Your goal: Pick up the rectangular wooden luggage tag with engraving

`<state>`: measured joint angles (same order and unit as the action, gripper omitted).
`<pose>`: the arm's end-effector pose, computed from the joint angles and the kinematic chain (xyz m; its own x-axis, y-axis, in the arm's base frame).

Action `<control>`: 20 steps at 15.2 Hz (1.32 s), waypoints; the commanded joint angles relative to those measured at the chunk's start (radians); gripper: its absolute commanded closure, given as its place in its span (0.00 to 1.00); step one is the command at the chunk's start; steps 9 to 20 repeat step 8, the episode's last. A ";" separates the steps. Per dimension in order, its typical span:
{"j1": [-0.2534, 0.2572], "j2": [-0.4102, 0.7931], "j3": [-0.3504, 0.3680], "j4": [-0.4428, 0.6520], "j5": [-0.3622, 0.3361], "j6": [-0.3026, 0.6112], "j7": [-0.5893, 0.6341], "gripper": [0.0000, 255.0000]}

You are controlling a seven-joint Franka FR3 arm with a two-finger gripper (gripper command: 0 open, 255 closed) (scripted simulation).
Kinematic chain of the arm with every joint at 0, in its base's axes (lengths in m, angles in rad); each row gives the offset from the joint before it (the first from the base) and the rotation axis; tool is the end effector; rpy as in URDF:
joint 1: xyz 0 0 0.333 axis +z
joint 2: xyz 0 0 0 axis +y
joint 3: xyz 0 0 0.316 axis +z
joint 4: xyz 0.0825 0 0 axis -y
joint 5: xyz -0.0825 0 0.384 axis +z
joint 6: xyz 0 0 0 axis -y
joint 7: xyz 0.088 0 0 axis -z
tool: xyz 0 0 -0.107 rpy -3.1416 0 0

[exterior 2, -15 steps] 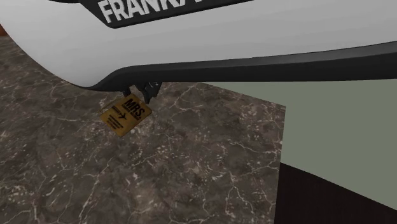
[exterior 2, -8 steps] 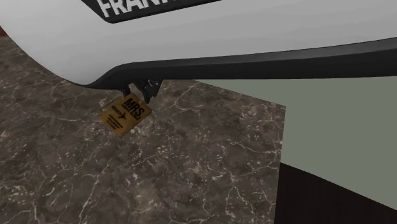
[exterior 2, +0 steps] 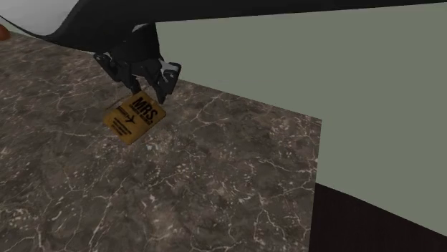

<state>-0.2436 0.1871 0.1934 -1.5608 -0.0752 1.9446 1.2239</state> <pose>0.6372 -0.0472 0.5560 0.2950 -0.9499 0.1035 -0.9350 -0.3093 -0.1738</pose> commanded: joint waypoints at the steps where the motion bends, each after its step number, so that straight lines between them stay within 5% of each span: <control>1: 0.002 0.004 0.001 0.031 -0.001 -0.027 0.000 1.00; 6: 0.004 0.014 0.002 0.111 -0.002 -0.098 -0.002 1.00; 20: 0.005 0.014 0.002 0.114 -0.002 -0.100 -0.002 1.00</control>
